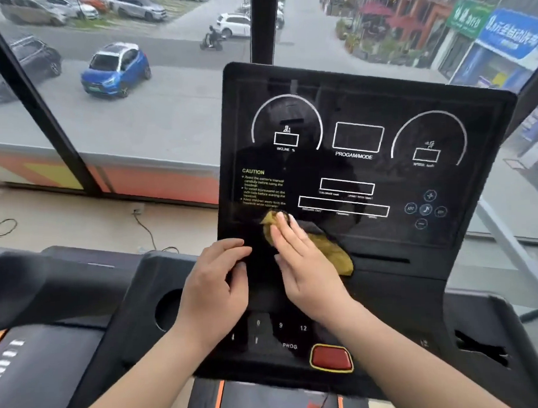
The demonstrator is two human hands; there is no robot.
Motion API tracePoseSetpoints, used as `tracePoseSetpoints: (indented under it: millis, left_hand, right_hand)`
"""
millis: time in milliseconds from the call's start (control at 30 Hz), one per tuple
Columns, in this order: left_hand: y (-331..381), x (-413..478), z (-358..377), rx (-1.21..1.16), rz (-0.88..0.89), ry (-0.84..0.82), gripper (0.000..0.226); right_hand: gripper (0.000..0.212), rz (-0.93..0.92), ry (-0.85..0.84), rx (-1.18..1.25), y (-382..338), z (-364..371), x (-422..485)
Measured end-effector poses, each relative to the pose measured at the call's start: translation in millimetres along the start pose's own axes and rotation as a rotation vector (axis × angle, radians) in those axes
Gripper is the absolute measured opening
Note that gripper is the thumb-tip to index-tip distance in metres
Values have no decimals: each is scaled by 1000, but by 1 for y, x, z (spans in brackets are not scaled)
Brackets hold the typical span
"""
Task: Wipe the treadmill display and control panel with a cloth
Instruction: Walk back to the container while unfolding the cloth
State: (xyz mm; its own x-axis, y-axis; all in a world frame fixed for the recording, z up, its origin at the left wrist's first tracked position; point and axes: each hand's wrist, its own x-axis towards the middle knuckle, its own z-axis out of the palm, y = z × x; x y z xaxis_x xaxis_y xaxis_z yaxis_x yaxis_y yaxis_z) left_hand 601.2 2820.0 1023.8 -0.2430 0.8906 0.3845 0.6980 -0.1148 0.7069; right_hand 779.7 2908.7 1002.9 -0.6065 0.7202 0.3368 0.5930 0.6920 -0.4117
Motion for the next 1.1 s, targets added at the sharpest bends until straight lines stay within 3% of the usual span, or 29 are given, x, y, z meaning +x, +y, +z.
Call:
tracePoseSetpoints:
  millis: [100,167,233,300,433,500,633,767,933,1100]
  left_hand:
    - [-8,-15,-19,-155,-197,13,36]
    - [-9,-29,-30,-272,-334,-26,43]
    - [-4,-50,-44,-339,-441,-63,51]
    - [1,-75,-57,-400,-509,-38,54]
    - [17,-133,-78,-522,-705,134,30]
    - [25,-168,-85,-530,-773,263,15]
    - [47,-254,-102,-467,-877,554,10]
    - [74,-360,-130,-390,-1022,774,18]
    - [114,-493,-154,-367,-1149,1001,42]
    - [150,-649,-173,-325,-1348,1171,29]
  right_hand:
    - [49,73,128,392,-45,-7,-12]
    - [42,197,116,623,-69,-14,-14]
    - [34,351,27,818,-89,-23,-14]
    - [30,391,-98,960,-105,-26,-13]
    - [23,388,-320,1150,-139,-12,-21]
    - [21,373,-458,1177,-160,3,-34]
    - [24,229,-714,1148,-207,34,-74]
    - [19,15,-948,1076,-276,54,-126]
    - [10,-271,-1116,862,-372,72,-214]
    - [11,-418,-1334,800,-482,94,-323]
